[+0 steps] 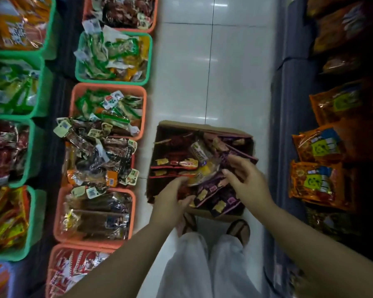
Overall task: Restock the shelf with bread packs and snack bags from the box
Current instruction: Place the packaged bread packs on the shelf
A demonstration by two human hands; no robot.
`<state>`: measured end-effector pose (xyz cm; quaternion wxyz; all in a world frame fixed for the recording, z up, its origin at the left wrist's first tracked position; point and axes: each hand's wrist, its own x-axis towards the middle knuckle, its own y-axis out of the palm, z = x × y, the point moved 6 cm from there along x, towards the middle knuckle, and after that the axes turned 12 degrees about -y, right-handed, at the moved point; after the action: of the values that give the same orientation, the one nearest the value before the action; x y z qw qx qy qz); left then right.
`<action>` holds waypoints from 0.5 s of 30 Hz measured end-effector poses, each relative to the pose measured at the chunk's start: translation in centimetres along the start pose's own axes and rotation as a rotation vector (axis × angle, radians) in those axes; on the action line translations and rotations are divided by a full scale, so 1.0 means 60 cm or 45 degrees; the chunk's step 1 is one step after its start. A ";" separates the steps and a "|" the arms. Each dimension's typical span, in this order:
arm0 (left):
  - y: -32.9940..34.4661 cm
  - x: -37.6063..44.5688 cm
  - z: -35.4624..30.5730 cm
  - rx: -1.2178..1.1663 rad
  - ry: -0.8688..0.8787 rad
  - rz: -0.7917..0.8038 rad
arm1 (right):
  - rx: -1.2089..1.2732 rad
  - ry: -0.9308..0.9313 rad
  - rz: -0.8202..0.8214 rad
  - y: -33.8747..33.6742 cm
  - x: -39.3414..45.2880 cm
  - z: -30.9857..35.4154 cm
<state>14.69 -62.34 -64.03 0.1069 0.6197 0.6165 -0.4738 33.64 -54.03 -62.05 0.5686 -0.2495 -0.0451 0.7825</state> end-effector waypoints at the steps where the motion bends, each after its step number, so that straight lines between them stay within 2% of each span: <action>1: 0.013 0.022 0.007 -0.022 -0.007 -0.009 | -0.016 0.018 -0.004 0.005 0.017 -0.027; 6: 0.088 0.119 0.032 -0.008 -0.017 0.011 | -0.090 0.050 0.041 0.038 0.090 -0.139; 10: 0.130 0.189 0.026 -0.146 -0.020 -0.019 | -0.077 0.048 0.031 0.045 0.133 -0.196; 15: 0.187 0.238 0.016 0.022 0.062 -0.040 | -0.064 0.044 0.013 0.049 0.142 -0.245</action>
<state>20.97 -55.98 -79.89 0.0789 0.6221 0.6245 -0.4656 35.64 -50.42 -78.77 0.5587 -0.2776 -0.0536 0.7797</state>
